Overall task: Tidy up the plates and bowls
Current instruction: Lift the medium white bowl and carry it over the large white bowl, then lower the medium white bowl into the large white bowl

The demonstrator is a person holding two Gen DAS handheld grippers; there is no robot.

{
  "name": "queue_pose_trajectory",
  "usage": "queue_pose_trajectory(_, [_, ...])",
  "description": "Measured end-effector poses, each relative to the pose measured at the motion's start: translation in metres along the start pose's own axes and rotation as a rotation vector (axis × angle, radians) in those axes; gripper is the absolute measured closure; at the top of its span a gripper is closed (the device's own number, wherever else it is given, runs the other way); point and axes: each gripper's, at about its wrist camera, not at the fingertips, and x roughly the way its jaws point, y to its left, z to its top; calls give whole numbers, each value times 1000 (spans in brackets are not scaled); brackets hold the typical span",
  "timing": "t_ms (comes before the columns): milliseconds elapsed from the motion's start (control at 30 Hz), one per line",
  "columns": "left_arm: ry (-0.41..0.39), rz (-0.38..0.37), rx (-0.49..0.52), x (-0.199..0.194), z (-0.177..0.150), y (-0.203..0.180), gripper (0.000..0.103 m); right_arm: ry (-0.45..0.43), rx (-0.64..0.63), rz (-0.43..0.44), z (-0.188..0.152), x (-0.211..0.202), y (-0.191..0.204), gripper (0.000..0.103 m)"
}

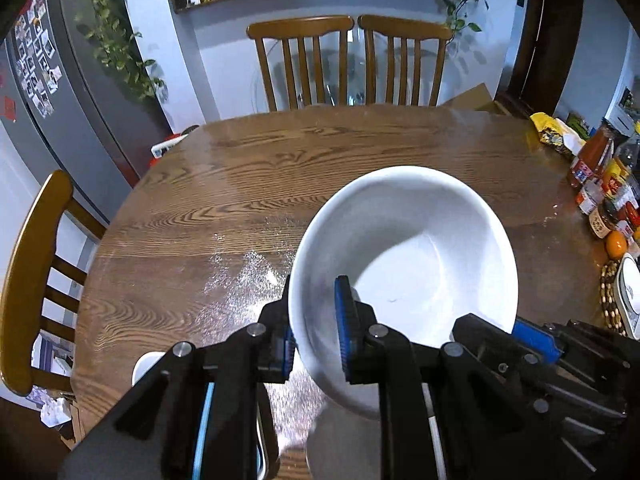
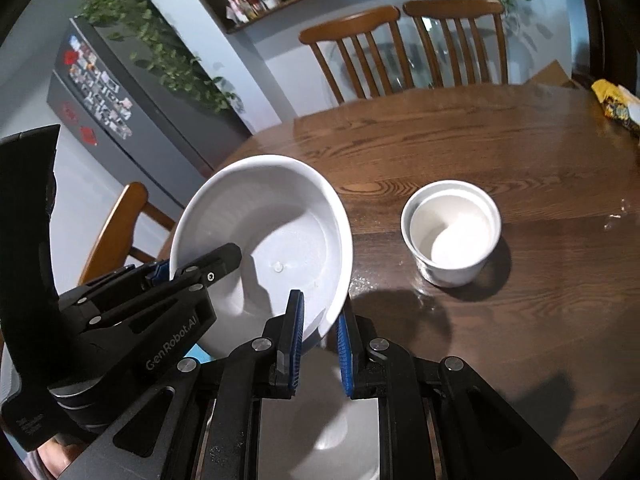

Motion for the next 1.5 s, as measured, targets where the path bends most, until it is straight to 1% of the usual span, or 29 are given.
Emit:
queue_pose_trajectory(167, [-17,-2,-4,-18,-13,-3,88,-34,-30,-8,-17,-23,10,86])
queue_pose_trajectory(333, [-26,-7,-6,-34,-30,-8,88,-46,-49,-10,-34,-40,14,86])
queue_pose_trajectory(667, [-32,-6,-13,-54,-60,-12,88,-26,-75,-14,-63,-54,18,86])
queue_pose_trajectory(1000, [10,-10,-32,-49,-84,-11,88,22,-92,-19,-81,-52,15,86])
queue_pose_trajectory(1233, [62,-13,-43,-36,-98,-11,86,75,-101,-26,-90,-42,13,86])
queue_pose_trajectory(1500, [106,-23,-44,-23,-105,-9,86,101,-95,-34,-91,-31,13,86])
